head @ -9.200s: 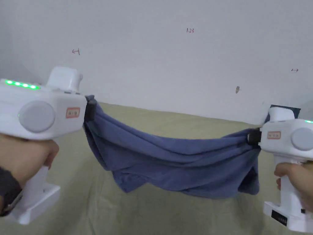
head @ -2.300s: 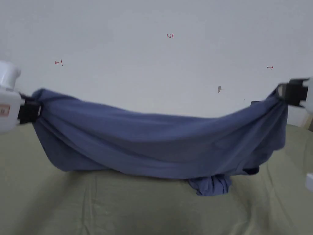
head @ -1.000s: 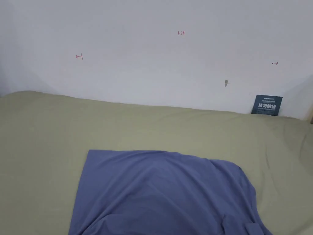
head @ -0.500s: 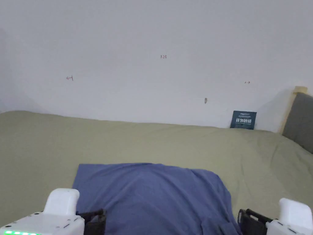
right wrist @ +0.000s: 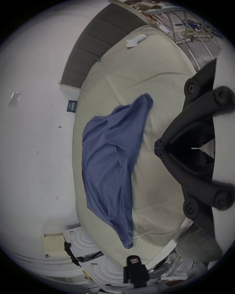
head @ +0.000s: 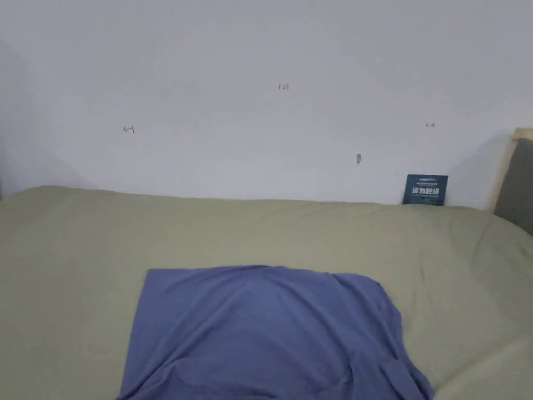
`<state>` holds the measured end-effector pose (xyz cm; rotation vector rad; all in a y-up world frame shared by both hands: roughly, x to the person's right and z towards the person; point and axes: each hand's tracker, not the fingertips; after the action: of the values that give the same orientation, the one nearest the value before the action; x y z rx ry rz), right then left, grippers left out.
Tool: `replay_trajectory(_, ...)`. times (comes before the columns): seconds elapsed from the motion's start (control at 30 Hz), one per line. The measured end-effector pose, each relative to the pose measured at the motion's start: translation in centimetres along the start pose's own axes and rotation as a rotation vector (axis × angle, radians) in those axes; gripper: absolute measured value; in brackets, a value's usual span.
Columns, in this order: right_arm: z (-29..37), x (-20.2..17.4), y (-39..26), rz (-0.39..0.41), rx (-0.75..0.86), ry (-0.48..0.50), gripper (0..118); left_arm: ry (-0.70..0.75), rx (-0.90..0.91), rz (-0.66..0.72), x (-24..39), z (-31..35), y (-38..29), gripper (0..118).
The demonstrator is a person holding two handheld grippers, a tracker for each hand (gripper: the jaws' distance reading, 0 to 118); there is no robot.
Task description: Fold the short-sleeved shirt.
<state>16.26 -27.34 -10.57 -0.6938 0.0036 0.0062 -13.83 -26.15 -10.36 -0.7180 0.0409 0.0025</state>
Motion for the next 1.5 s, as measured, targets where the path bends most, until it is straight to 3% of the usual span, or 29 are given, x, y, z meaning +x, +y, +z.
replay_trajectory(0.37,0.5,1.6,1.9,-0.008,0.03,0.001,1,0.117,-0.03,0.126,-5.8,-3.5,1.4,2)
replay_trajectory(0.43,0.8,2.4,2.4,-0.013,0.039,-0.004,1,0.156,-0.049,0.145,-7.4,-4.9,2.1,18)
replay_trajectory(0.47,0.9,2.9,2.7,-0.016,0.04,-0.008,1,0.18,-0.071,0.166,-8.3,-5.6,2.6,33)
replay_trajectory(0.5,0.9,3.3,3.0,-0.017,0.04,-0.01,1,0.203,-0.078,0.188,-8.6,-6.1,3.1,61)
replay_trajectory(0.53,0.9,3.8,3.3,-0.02,0.038,-0.01,1,0.2,-0.087,0.214,-9.3,-6.9,3.5,79)
replay_trajectory(0.57,0.8,4.2,3.6,-0.024,0.038,-0.009,1,0.186,-0.093,0.256,-9.9,-7.5,3.8,87)
replay_trajectory(0.6,0.8,4.6,3.8,-0.03,0.038,-0.007,1,0.165,-0.082,0.286,-10.2,-8.1,4.0,87)
replay_trajectory(0.73,-0.3,6.1,4.8,-0.064,0.023,-0.011,1,0.03,-0.117,0.355,-10.0,-10.9,4.8,87)
replay_trajectory(0.8,-0.8,6.6,5.1,-0.067,0.016,-0.02,2,0.054,-0.124,0.334,-9.4,-12.7,4.9,83)
replay_trajectory(0.83,-1.2,6.8,5.2,-0.064,0.013,-0.022,2,0.055,-0.138,0.321,-9.1,-13.4,4.9,65)
replay_trajectory(0.87,-1.5,7.0,5.3,-0.062,0.009,-0.025,2,0.041,-0.153,0.315,-8.9,-13.8,4.8,22)
replay_trajectory(0.9,-1.9,7.2,5.5,-0.057,0.002,-0.025,2,-0.01,-0.137,0.311,-8.2,-13.5,4.7,0)
replay_trajectory(0.93,-2.5,7.5,5.7,-0.047,-0.011,-0.019,3,0.0,-0.129,0.314,-7.6,-13.5,4.5,0)
replay_trajectory(1.03,-5.0,8.5,6.4,-0.03,-0.092,-0.031,28,0.004,-0.132,0.283,-6.8,-13.0,4.4,0)
replay_trajectory(1.07,-6.1,8.9,6.8,-0.018,-0.136,-0.028,28,0.014,-0.13,0.269,-6.5,-12.9,4.3,0)
replay_trajectory(1.1,-7.2,9.2,7.1,-0.006,-0.16,-0.026,69,0.023,-0.133,0.259,-6.4,-12.7,4.3,0)
replay_trajectory(1.13,-8.5,9.6,7.3,0.024,-0.179,-0.011,91,0.023,-0.138,0.259,-6.4,-12.6,4.3,0)
replay_trajectory(1.17,-9.4,9.8,7.7,0.062,-0.167,-0.035,94,0.02,-0.14,0.264,-6.8,-13.1,4.1,0)
replay_trajectory(1.27,-12.4,9.6,8.0,0.13,-0.135,-0.104,92,0.021,-0.139,0.255,-6.6,-12.9,4.1,0)
replay_trajectory(1.4,-14.9,10.1,8.2,0.052,-0.296,-0.077,88,0.019,-0.146,0.24,-6.6,-13.0,4.1,0)
replay_trajectory(1.47,-14.9,10.4,7.7,0.009,-0.354,-0.075,63,0.015,-0.143,0.236,-6.8,-13.3,3.9,0)
replay_trajectory(1.5,-15.0,10.5,7.5,-0.009,-0.374,-0.078,41,0.014,-0.144,0.236,-6.9,-13.3,3.8,0)
